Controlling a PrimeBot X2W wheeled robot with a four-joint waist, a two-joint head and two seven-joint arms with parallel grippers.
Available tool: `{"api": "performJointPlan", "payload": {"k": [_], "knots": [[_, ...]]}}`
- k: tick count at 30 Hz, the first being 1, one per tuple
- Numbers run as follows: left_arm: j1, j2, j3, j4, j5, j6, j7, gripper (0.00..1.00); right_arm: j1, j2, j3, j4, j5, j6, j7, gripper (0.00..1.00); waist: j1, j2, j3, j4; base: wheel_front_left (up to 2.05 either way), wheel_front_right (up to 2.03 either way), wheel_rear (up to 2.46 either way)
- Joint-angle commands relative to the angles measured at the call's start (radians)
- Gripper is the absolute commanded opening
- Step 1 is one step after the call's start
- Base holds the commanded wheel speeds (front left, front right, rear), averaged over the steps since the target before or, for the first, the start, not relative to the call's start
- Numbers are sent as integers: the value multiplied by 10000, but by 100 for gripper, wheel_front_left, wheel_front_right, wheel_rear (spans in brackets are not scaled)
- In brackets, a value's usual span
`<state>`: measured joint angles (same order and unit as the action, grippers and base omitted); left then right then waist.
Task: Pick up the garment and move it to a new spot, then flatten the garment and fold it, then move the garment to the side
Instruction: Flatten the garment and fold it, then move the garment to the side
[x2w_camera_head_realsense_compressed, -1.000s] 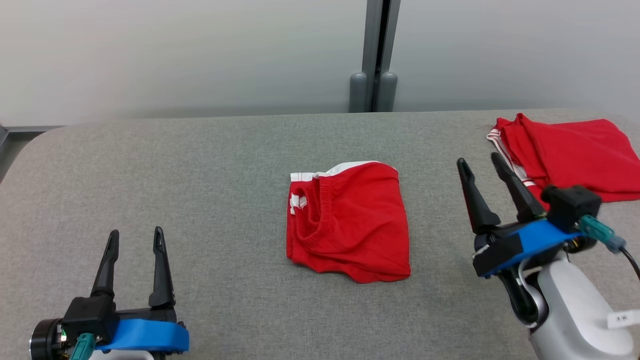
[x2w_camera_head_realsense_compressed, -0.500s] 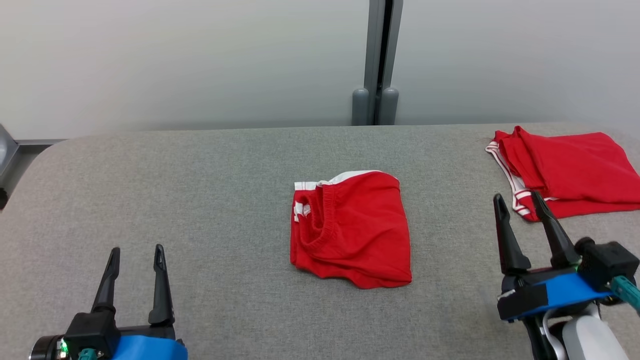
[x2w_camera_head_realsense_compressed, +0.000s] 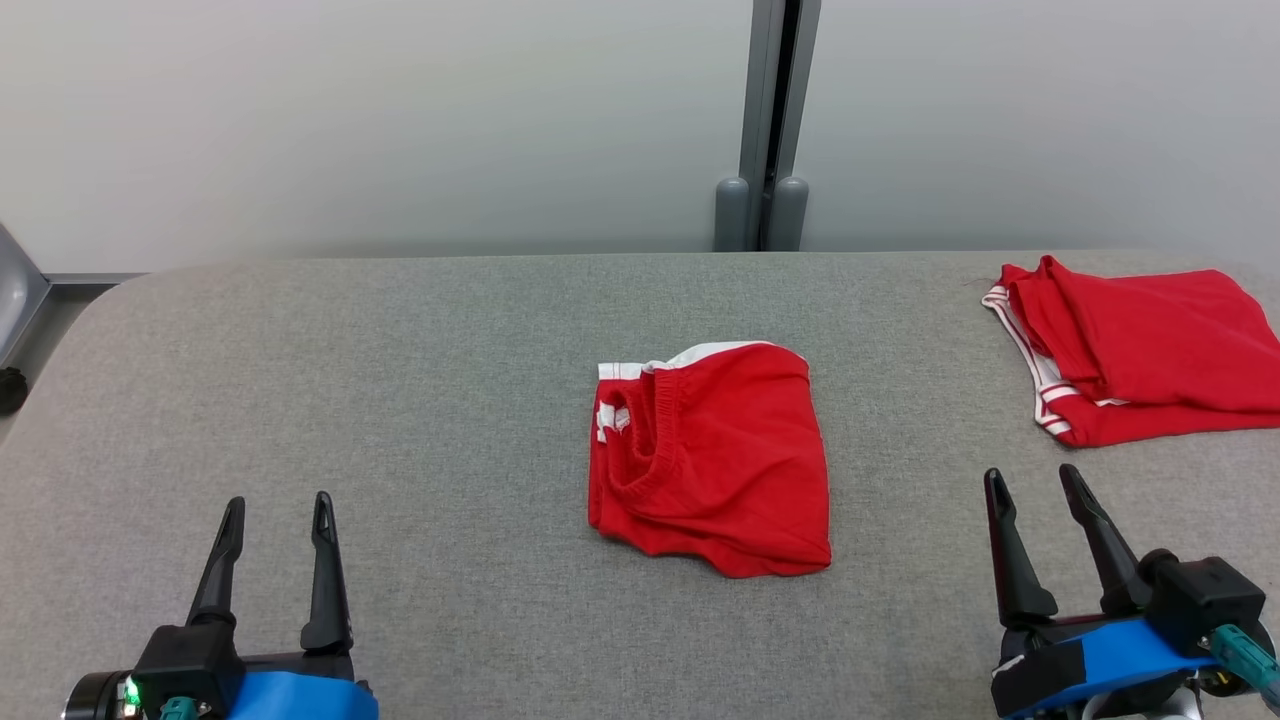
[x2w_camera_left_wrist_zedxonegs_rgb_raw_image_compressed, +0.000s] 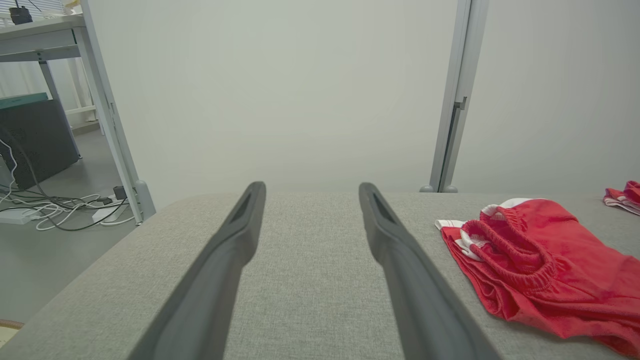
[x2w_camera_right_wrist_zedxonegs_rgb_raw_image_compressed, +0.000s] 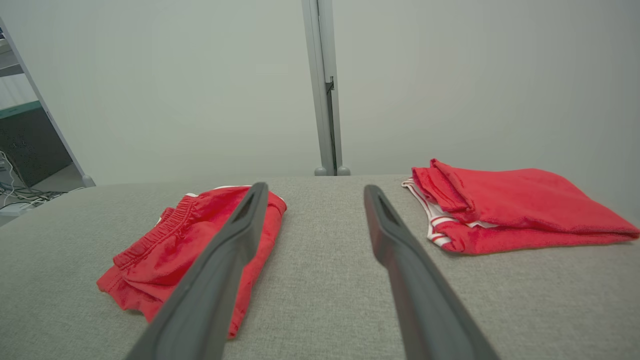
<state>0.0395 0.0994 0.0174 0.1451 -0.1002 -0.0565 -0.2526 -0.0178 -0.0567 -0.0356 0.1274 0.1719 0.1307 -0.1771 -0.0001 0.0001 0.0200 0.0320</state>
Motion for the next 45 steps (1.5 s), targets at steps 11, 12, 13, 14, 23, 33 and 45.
{"api": "performJointPlan", "payload": {"k": [11,12,13,14,23,33,45], "knots": [[-52,129,-114,105,-135,105,1,100,75,64,27,-10,18,1,155,100,1,-1,60,-1,0,0,0],[-66,128,-125,115,-128,115,8,100,56,64,26,5,43,1,175,100,1,-1,67,4,0,0,0],[-87,131,-134,122,-127,113,14,100,36,64,17,22,60,1,190,100,1,-1,74,11,0,0,0],[-108,134,-139,127,-134,124,16,100,13,64,8,61,66,1,241,100,1,-1,85,16,0,0,0],[-359,119,-262,160,-224,133,-18,100,-1191,64,261,217,-125,1,514,100,1,-1,343,212,0,0,0],[-810,8,-469,281,-313,178,-74,100,-3329,-93,617,1337,-463,1,1136,100,1,-1,874,707,0,0,0],[-1582,-207,-746,531,-429,174,-125,100,-4694,-224,418,4180,-317,1,2099,100,1,-1,1629,1423,0,0,0]]}}
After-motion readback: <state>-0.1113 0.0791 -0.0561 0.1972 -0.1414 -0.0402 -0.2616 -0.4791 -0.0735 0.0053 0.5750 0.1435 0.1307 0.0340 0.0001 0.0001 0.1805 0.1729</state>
